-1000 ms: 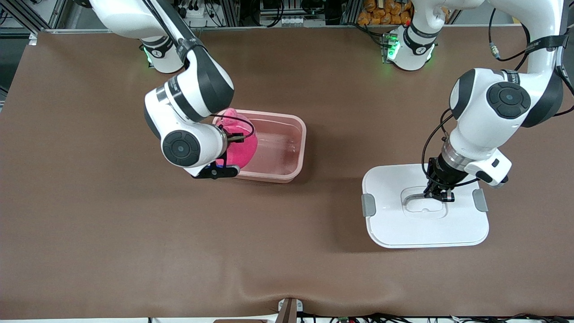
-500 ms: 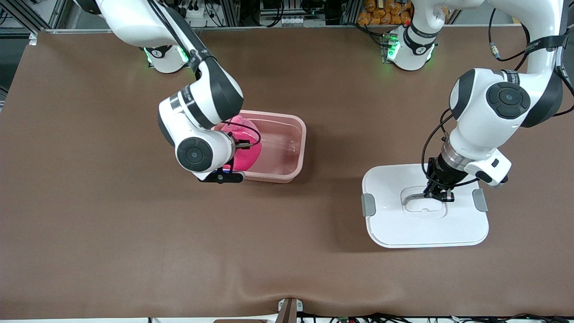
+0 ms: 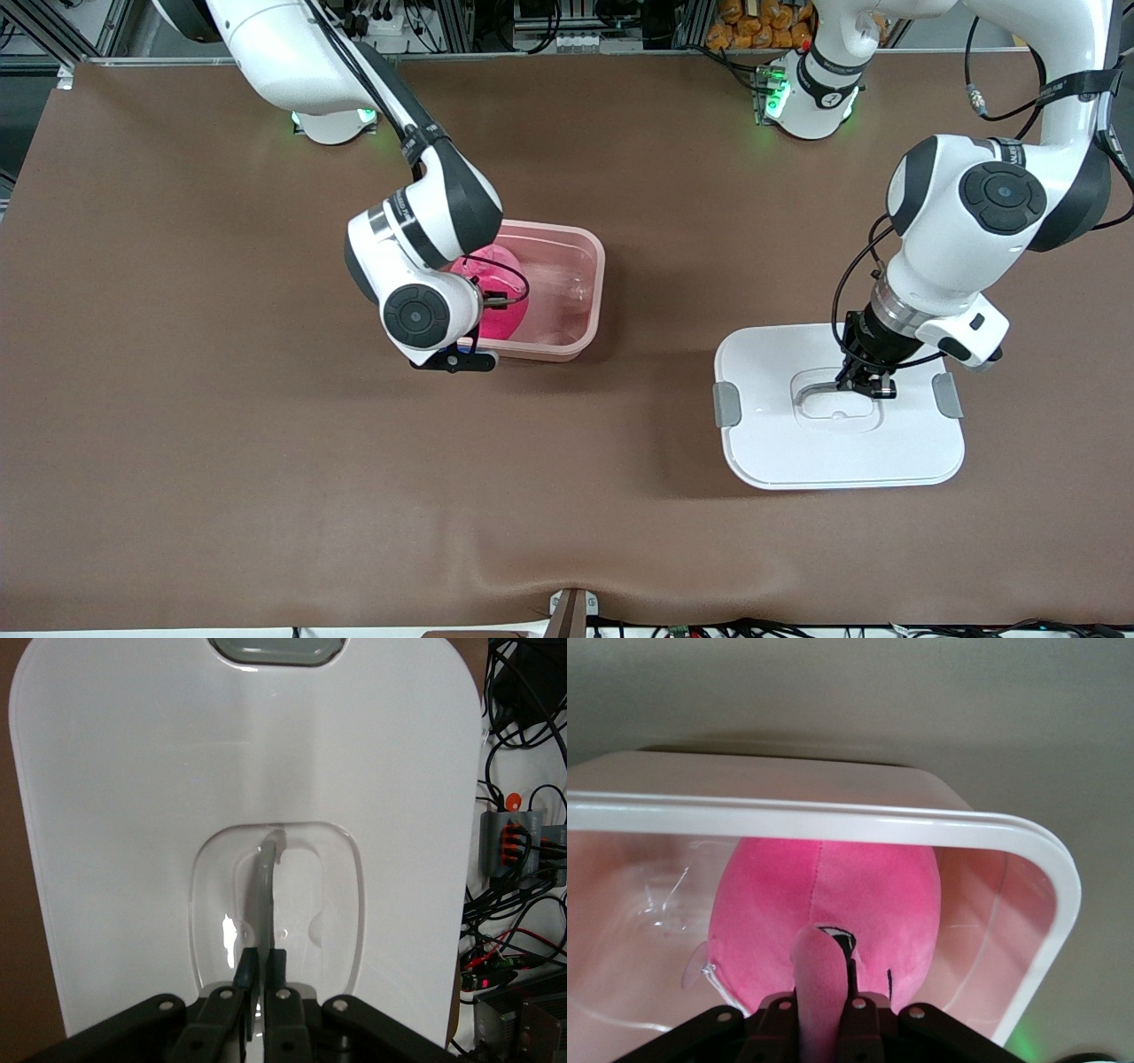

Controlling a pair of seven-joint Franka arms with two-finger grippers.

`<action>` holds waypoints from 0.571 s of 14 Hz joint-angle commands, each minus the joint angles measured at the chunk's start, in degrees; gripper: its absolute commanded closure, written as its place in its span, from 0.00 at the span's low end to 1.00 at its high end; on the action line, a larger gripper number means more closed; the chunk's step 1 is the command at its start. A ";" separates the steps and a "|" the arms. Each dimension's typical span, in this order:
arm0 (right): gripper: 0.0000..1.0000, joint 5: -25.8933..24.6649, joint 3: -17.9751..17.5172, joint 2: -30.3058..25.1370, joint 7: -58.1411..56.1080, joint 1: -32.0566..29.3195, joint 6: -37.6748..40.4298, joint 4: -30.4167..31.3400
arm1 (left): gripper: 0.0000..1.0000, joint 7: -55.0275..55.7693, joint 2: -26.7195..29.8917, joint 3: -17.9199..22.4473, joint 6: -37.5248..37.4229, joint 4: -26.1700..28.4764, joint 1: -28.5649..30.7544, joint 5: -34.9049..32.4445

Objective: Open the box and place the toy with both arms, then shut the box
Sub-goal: 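Lower the toy into the box and open the right gripper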

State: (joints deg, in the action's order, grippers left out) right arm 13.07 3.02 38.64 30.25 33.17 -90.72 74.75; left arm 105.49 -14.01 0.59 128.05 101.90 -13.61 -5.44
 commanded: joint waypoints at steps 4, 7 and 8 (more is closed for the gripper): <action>1.00 -1.47 0.40 1.26 7.97 3.13 -4.63 0.04 | 1.00 -0.55 -0.05 -0.15 -0.44 -0.65 -0.28 0.87; 1.00 -1.29 0.32 2.66 12.10 4.88 -9.89 0.04 | 1.00 -0.55 -0.05 -0.15 -0.44 -0.57 -0.28 0.78; 1.00 -1.12 0.32 3.28 13.24 5.33 -11.74 0.04 | 1.00 -0.46 -0.05 -0.15 -0.44 -0.57 -0.28 0.78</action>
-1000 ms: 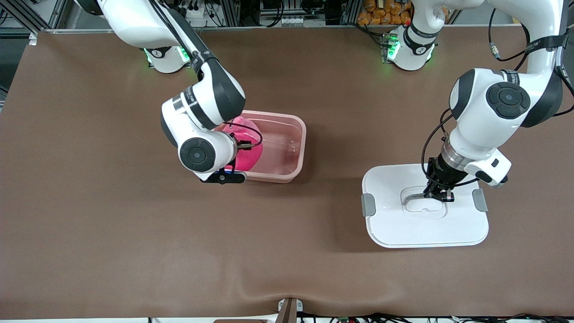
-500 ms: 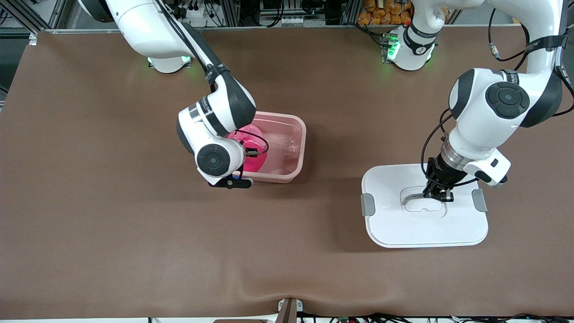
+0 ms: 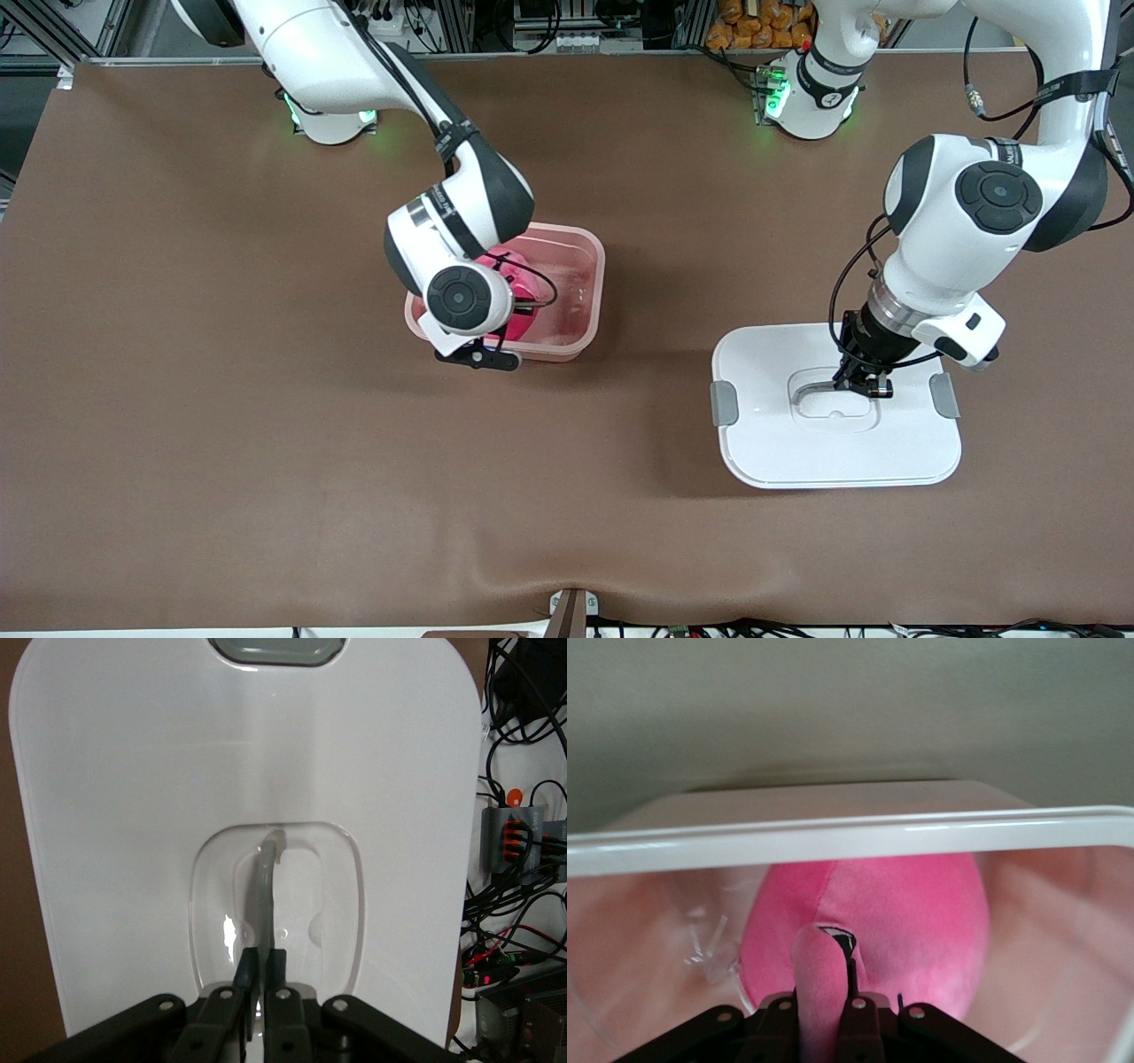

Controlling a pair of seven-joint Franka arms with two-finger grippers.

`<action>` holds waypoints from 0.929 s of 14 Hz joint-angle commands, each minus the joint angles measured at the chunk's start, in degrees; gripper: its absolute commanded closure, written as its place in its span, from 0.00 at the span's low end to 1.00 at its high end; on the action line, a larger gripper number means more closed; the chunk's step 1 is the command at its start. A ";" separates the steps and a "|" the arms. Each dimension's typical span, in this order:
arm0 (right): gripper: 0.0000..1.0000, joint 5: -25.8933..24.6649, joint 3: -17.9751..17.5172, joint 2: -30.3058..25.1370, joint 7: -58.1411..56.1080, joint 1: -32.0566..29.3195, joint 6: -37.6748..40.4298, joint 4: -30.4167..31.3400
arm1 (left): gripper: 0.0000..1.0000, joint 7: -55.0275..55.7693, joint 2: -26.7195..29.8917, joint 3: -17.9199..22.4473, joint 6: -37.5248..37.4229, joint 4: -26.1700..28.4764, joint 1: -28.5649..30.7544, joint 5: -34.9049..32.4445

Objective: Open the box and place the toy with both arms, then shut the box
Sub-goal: 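Lower the toy into the box and open the right gripper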

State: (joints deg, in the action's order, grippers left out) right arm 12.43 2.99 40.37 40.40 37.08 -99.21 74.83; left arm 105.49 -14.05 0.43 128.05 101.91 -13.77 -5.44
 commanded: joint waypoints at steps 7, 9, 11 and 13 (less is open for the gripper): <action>1.00 0.06 0.35 3.92 5.92 4.57 -11.18 -0.03 | 1.00 -0.90 -0.10 0.01 -0.44 -0.83 -0.21 0.78; 1.00 0.06 0.35 4.18 5.92 4.84 -12.32 0.14 | 1.00 -0.90 -0.19 0.01 -0.44 -0.83 -0.38 0.78; 1.00 -0.12 0.35 4.89 5.92 5.45 -12.59 0.23 | 1.00 -0.90 -0.10 0.01 -0.44 -0.92 -0.38 0.78; 1.00 -0.03 0.35 4.98 5.92 5.54 -12.77 0.23 | 1.00 -1.07 -0.27 0.01 -0.44 -0.92 -0.56 0.52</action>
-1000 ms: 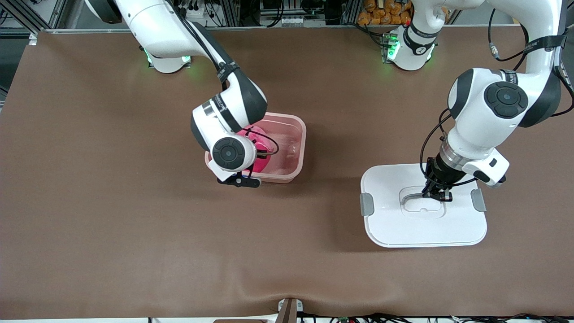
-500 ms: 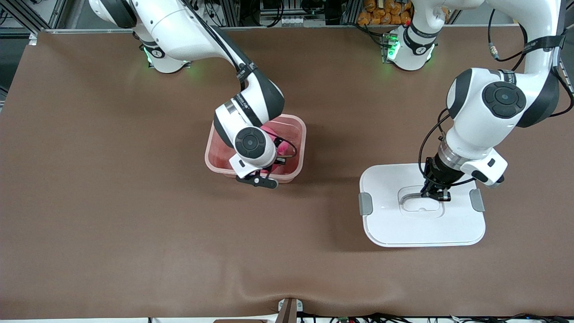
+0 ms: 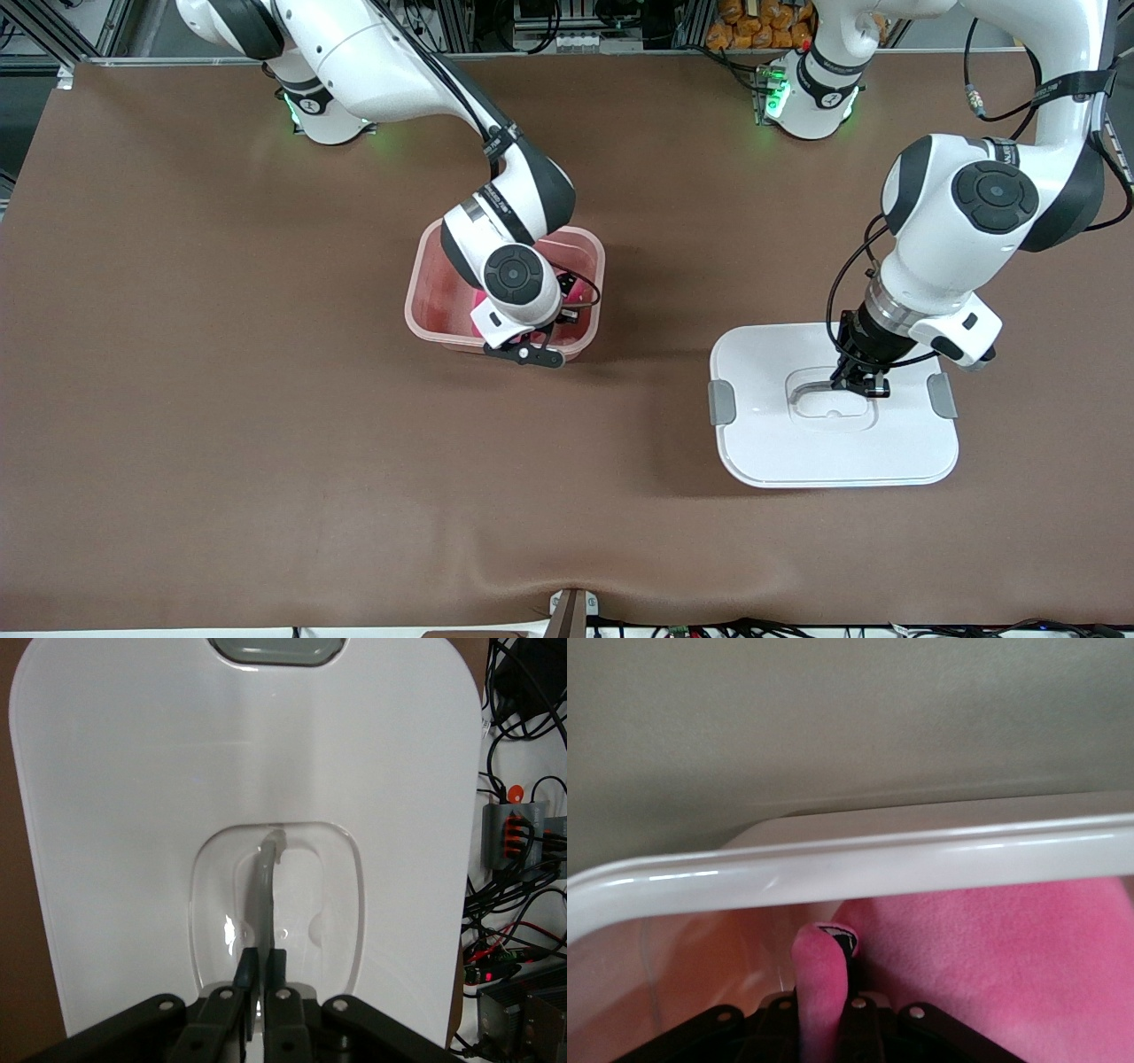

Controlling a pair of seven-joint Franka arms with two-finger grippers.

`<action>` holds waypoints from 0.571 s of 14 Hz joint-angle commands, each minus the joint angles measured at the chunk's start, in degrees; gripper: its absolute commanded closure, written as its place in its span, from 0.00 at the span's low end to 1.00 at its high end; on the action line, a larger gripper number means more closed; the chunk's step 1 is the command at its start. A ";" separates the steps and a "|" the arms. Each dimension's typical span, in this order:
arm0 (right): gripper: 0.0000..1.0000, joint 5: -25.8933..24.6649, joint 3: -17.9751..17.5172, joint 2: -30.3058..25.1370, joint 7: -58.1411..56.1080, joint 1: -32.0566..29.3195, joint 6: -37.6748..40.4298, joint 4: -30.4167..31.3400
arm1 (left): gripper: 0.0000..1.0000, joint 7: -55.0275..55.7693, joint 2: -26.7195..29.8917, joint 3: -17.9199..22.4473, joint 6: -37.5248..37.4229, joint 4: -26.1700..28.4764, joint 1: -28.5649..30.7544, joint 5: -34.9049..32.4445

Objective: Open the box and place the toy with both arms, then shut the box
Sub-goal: 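Lower the toy into the box and open the right gripper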

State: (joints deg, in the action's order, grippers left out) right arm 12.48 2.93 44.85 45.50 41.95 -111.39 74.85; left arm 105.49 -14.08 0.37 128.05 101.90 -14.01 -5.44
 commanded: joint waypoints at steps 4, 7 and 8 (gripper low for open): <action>0.71 -0.09 0.41 0.50 1.26 0.68 -0.32 0.21 | 1.00 -1.42 -2.36 -0.02 0.27 -3.02 -1.54 -0.10; 0.00 -0.87 0.41 0.41 0.73 0.68 0.03 0.04 | 1.00 -1.51 -2.45 0.07 0.27 -3.29 -1.63 -0.10; 0.00 -0.88 0.41 0.33 0.73 0.59 0.03 0.04 | 1.00 -1.51 -2.45 0.07 0.27 -3.38 -1.54 -0.10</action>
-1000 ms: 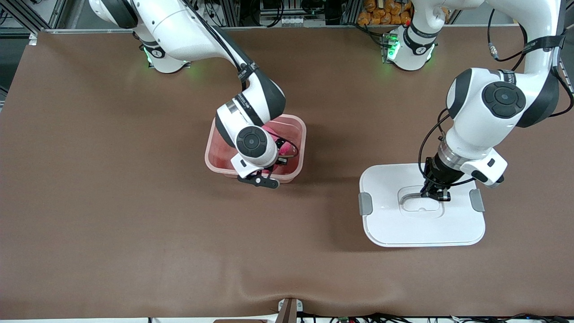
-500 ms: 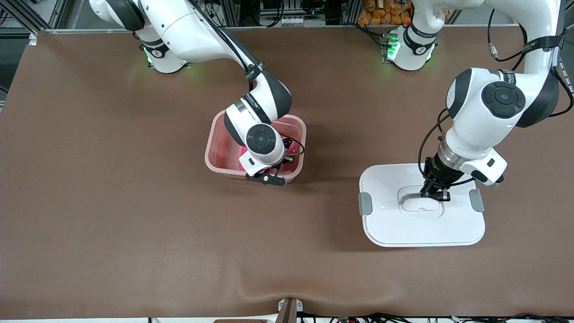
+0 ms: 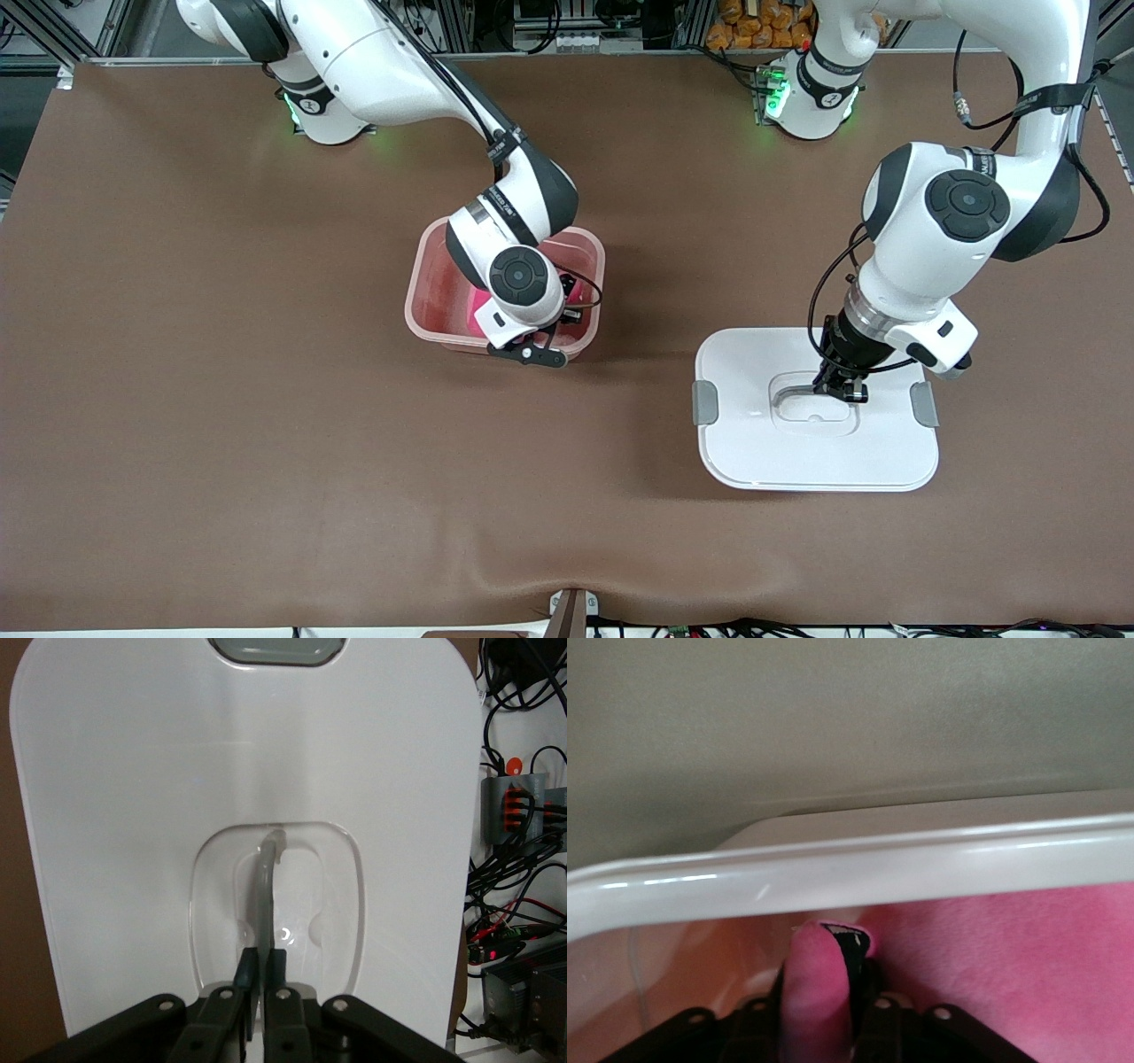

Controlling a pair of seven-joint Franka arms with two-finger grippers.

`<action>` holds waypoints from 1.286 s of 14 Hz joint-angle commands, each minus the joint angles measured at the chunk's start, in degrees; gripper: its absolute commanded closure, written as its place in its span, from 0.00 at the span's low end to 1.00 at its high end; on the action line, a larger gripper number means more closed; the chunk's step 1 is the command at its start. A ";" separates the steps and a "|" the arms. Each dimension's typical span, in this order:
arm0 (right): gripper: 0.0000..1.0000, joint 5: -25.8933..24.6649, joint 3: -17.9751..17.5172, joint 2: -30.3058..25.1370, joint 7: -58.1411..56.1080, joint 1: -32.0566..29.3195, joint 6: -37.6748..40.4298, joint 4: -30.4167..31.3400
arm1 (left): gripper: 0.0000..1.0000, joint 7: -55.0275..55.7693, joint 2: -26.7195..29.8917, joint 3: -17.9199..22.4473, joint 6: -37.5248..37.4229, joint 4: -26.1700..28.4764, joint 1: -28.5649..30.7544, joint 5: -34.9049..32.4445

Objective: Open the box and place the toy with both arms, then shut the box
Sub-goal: 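Lower the toy into the box and open the right gripper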

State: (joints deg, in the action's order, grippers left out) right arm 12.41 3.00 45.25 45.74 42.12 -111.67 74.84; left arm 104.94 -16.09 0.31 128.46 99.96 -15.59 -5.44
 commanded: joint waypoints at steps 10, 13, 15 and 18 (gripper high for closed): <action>0.00 -0.80 0.69 -1.48 0.14 -0.89 11.11 -3.82 | 1.00 0.44 -0.52 -2.42 -0.14 -1.87 -1.46 0.78; 0.00 -0.37 0.52 -2.27 0.14 -2.65 14.36 -5.83 | 1.00 2.81 -0.34 -2.59 -0.67 -2.58 -1.54 0.87; 0.00 -0.45 0.69 -2.27 0.14 -3.96 19.26 -10.04 | 1.00 4.04 -0.52 -3.12 -0.67 -2.58 -1.46 0.96; 0.00 -0.54 0.60 -3.84 0.31 -7.39 24.90 -14.19 | 1.00 8.78 -0.43 -4.61 -0.67 -2.66 -1.46 0.96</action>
State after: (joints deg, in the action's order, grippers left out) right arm 12.30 4.42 43.04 45.70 37.19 -90.05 62.84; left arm 110.97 -16.28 -2.96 128.42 98.67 -17.09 -5.42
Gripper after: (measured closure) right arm 0.000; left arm 0.934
